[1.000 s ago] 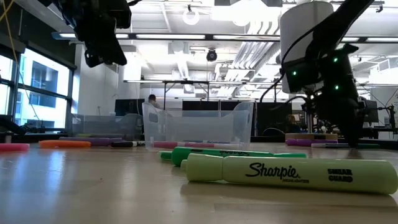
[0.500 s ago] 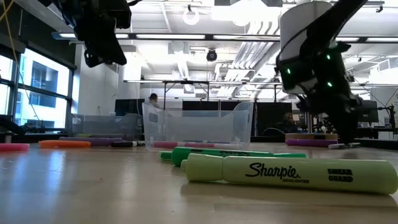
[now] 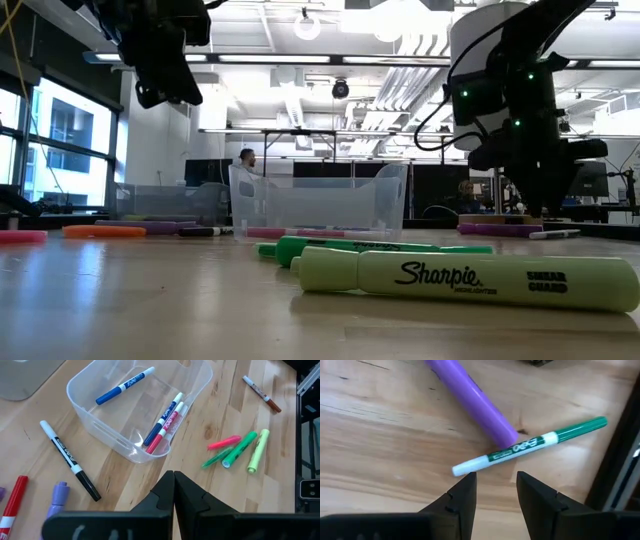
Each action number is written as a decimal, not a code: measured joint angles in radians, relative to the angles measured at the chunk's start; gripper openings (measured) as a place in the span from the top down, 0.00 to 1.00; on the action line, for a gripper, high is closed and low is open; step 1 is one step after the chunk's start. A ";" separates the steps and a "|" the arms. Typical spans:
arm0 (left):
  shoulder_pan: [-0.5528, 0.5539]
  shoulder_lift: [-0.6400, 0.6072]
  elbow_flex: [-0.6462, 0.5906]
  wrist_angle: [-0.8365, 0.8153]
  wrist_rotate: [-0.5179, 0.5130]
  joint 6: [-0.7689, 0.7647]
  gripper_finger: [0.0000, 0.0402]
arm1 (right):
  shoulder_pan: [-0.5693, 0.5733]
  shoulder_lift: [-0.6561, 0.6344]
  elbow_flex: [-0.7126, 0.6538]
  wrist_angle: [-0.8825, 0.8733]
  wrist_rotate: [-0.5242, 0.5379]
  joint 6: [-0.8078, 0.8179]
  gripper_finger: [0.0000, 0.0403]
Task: Pick & Place Markers
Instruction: Put the green marker into the white bin
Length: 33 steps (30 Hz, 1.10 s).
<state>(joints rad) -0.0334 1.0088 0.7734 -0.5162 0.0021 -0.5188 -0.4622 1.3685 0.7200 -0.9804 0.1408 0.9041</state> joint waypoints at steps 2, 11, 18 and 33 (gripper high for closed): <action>0.000 0.000 0.000 -0.010 0.002 0.018 1.00 | 0.000 0.000 0.000 -0.015 0.014 -0.048 0.68; 0.000 0.000 0.000 -0.014 0.064 0.104 1.00 | 0.001 0.000 0.001 -0.012 -0.087 -0.371 0.68; 0.000 0.000 0.000 -0.017 0.063 0.103 1.00 | -0.025 0.000 0.001 -0.018 -0.067 -0.481 0.68; 0.000 0.000 0.000 0.001 0.061 -0.004 1.00 | -0.040 0.058 0.001 -0.031 -0.100 -0.711 0.68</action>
<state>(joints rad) -0.0334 1.0088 0.7734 -0.5155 0.0629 -0.5225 -0.5026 1.4261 0.7212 -1.0113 0.0407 0.1931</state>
